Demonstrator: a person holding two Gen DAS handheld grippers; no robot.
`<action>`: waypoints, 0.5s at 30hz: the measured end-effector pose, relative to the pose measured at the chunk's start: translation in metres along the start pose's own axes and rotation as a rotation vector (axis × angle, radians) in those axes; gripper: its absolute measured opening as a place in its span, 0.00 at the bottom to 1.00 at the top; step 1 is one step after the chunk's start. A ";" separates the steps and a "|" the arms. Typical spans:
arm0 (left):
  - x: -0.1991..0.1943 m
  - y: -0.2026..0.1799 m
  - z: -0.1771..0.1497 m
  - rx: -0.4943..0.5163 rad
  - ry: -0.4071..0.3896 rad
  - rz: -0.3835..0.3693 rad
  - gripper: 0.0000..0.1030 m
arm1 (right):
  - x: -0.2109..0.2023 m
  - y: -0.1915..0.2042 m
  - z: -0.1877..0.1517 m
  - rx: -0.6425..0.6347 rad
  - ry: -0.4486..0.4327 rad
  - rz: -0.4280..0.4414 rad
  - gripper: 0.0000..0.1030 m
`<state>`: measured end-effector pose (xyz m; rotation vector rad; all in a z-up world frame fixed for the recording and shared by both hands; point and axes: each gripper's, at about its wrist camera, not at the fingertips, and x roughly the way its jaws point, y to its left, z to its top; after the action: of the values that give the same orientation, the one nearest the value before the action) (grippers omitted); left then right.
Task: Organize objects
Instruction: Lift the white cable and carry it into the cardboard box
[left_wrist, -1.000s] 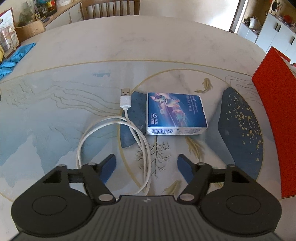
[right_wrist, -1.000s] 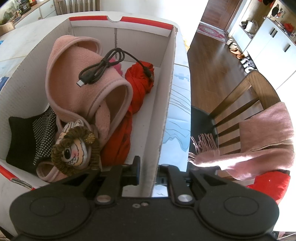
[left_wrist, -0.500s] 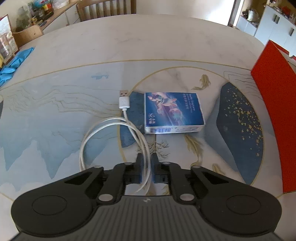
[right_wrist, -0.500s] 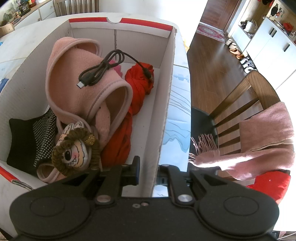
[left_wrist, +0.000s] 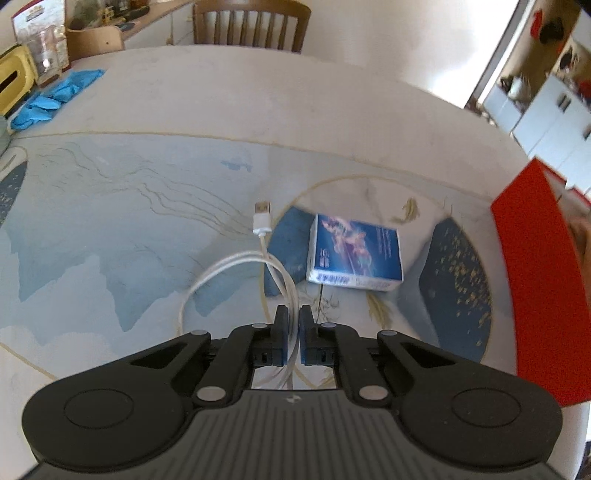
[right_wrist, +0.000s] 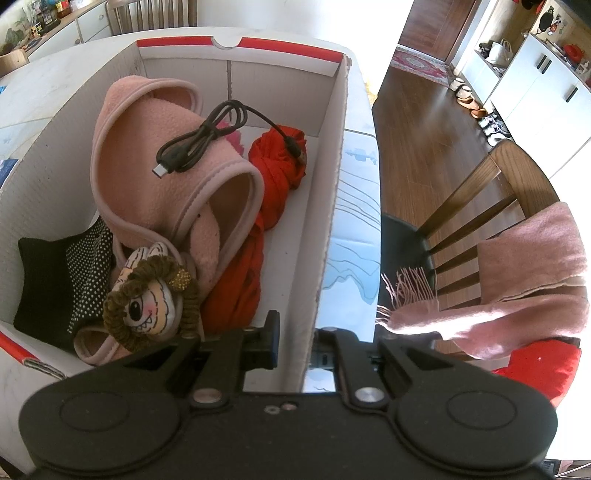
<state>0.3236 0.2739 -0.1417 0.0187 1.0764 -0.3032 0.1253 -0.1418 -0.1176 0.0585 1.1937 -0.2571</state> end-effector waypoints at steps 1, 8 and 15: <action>-0.004 0.002 0.002 -0.011 -0.006 -0.004 0.04 | 0.000 0.000 0.000 -0.002 0.000 -0.001 0.10; -0.027 0.005 0.014 -0.077 -0.047 -0.064 0.04 | 0.000 0.000 0.001 -0.005 0.002 -0.003 0.08; -0.057 0.000 0.028 -0.107 -0.102 -0.145 0.02 | 0.000 0.000 0.001 -0.002 0.001 -0.002 0.08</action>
<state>0.3227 0.2823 -0.0787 -0.1694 0.9927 -0.3730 0.1262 -0.1424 -0.1174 0.0560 1.1953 -0.2574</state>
